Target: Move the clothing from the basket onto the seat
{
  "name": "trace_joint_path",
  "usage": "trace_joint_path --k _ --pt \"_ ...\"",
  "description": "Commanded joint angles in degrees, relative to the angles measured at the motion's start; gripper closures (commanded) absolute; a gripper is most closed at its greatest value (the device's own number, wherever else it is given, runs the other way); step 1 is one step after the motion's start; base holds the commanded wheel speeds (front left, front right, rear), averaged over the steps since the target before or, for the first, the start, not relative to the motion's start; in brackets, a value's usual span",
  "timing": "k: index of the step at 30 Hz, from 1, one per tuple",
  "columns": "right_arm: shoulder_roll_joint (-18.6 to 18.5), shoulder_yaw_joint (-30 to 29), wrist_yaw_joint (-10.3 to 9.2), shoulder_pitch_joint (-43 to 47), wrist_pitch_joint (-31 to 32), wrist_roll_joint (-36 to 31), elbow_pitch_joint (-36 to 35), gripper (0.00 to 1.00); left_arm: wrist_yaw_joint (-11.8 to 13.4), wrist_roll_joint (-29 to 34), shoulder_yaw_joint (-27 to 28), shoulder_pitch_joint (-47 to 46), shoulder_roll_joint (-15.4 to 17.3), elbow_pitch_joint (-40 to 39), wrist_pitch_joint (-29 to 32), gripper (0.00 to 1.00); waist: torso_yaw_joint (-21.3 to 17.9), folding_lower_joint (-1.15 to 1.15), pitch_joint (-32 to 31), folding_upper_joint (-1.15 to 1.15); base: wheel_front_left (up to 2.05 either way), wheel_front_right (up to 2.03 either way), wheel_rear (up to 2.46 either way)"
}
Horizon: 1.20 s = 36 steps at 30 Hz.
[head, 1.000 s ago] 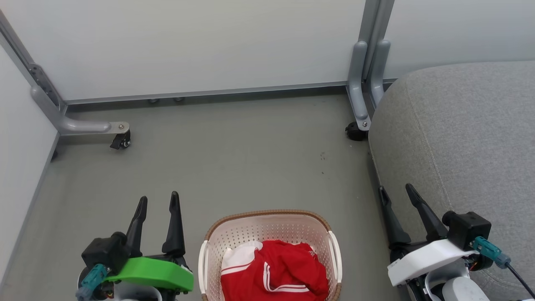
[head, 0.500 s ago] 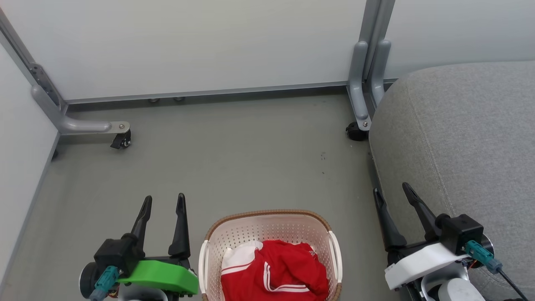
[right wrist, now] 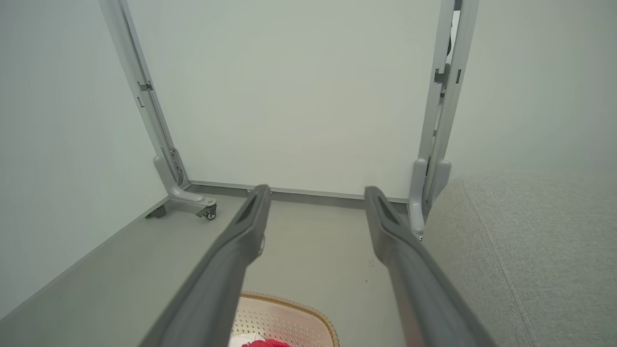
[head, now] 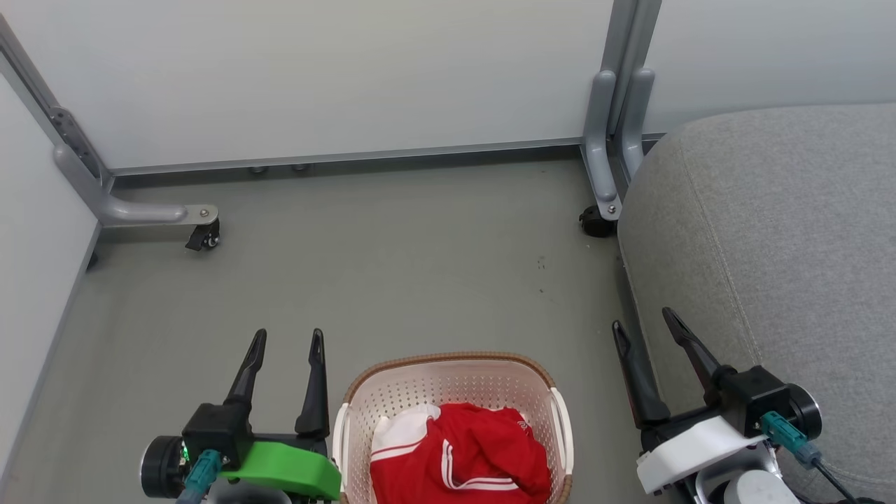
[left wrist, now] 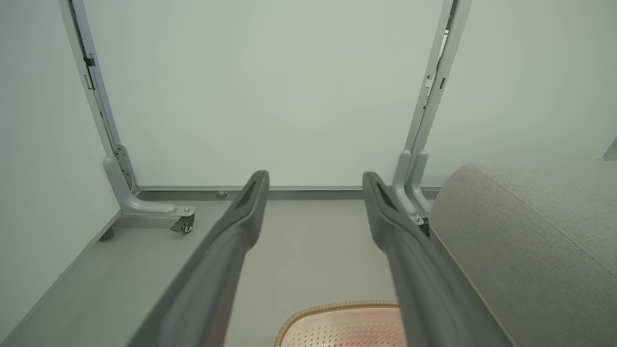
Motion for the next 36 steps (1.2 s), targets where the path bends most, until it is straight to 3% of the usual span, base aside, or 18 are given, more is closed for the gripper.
trace_joint_path --k 1,36 --pt "-0.37 0.31 0.0 0.71 -0.56 -1.2 0.01 0.0 0.24 1.41 -0.13 -0.27 0.38 0.08 -0.58 0.0 0.02 0.0 -0.04 0.0 0.0 0.0 0.0" --pt "-0.41 0.08 0.0 -0.5 -0.48 0.12 -0.2 0.0 0.39 1.63 -1.02 -0.34 0.36 1.26 -0.4 0.0 -0.98 0.0 1.87 0.0 0.0 0.0 0.0"
